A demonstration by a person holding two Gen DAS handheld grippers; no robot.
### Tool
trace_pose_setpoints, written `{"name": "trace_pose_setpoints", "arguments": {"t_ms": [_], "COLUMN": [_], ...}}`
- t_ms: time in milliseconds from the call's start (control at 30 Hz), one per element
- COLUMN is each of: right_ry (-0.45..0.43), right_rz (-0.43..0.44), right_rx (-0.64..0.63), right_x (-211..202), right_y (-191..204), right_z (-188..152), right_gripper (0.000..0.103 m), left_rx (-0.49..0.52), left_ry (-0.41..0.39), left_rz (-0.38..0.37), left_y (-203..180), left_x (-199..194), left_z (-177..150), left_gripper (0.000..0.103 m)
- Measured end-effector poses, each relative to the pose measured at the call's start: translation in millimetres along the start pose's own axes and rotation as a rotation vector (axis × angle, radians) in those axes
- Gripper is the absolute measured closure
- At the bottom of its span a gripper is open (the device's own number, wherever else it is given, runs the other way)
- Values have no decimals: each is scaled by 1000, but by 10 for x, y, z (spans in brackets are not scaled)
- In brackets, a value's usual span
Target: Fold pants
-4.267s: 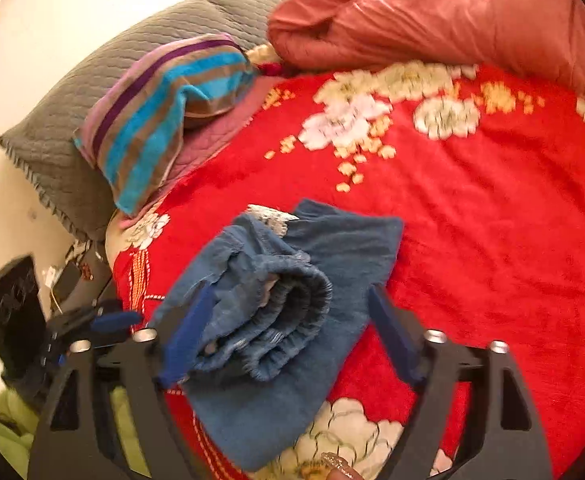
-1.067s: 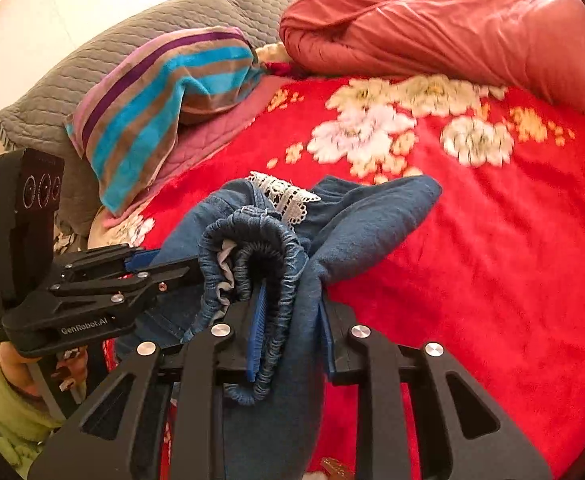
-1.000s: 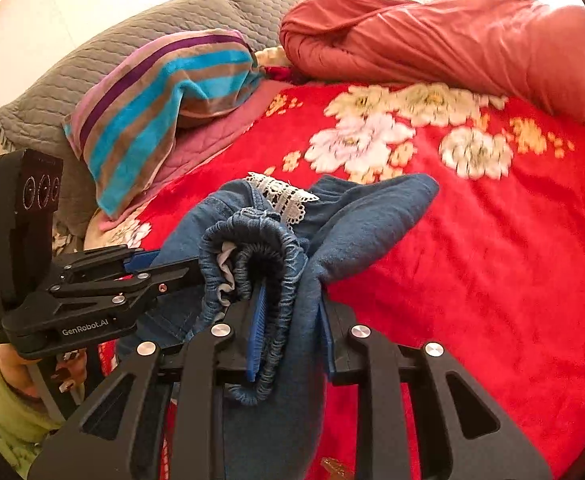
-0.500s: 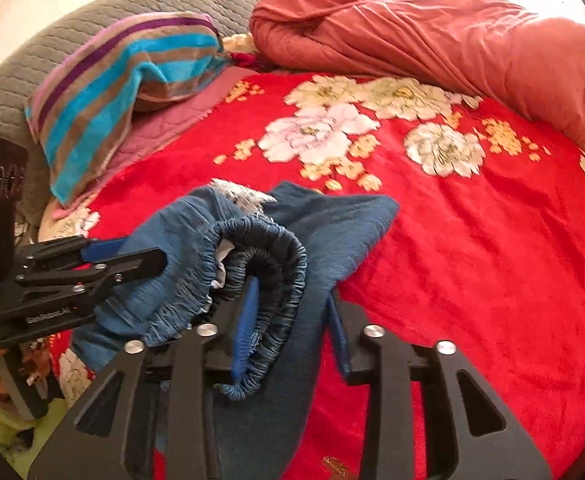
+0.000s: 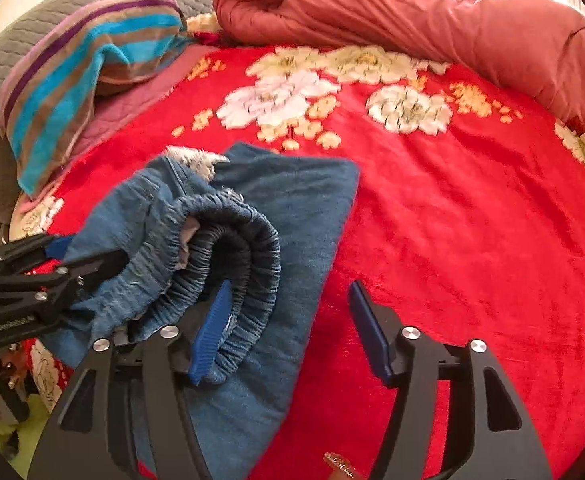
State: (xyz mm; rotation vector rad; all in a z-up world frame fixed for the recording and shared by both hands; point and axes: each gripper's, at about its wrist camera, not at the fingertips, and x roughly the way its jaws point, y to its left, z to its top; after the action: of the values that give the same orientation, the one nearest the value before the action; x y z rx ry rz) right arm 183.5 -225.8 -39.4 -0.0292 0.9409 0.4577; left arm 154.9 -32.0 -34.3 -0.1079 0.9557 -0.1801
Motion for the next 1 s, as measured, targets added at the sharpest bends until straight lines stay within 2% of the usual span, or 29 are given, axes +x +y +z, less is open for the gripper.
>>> {"name": "trace_pose_setpoints", "arguments": {"t_ms": [33, 100, 200, 300, 367, 500, 700, 1000], "right_ry": [-17, -52, -103, -149, -174, -214, -255, -273], "right_rz": [-1, 0, -1, 10, 11, 15, 25, -19], "right_rx": [4, 9, 18, 12, 7, -7, -28, -45], "right_x": [-64, -206, -433, -653, -758, -953, -1179, -1427], "right_y": [1, 8, 22, 71, 110, 208, 370, 524], "right_z": [-6, -20, -54, -96, -116, -179, -334, -586], "right_gripper": [28, 25, 12, 7, 5, 5, 5, 5], "left_rx": [0, 2, 2, 8, 13, 28, 30, 10], "left_ry": [-6, -18, -47, -83, -107, -148, -196, -199], "left_rz": [-3, -2, 1, 13, 24, 52, 51, 48], "left_y": [-1, -10, -26, -50, -66, -87, -115, -156], "left_x": [-38, -94, -233, -411, -545, -793, -1124, -1339], "left_z": [-8, -19, -51, -95, -126, -169, -307, -586], "left_gripper": [53, 49, 38, 25, 10, 10, 10, 10]}}
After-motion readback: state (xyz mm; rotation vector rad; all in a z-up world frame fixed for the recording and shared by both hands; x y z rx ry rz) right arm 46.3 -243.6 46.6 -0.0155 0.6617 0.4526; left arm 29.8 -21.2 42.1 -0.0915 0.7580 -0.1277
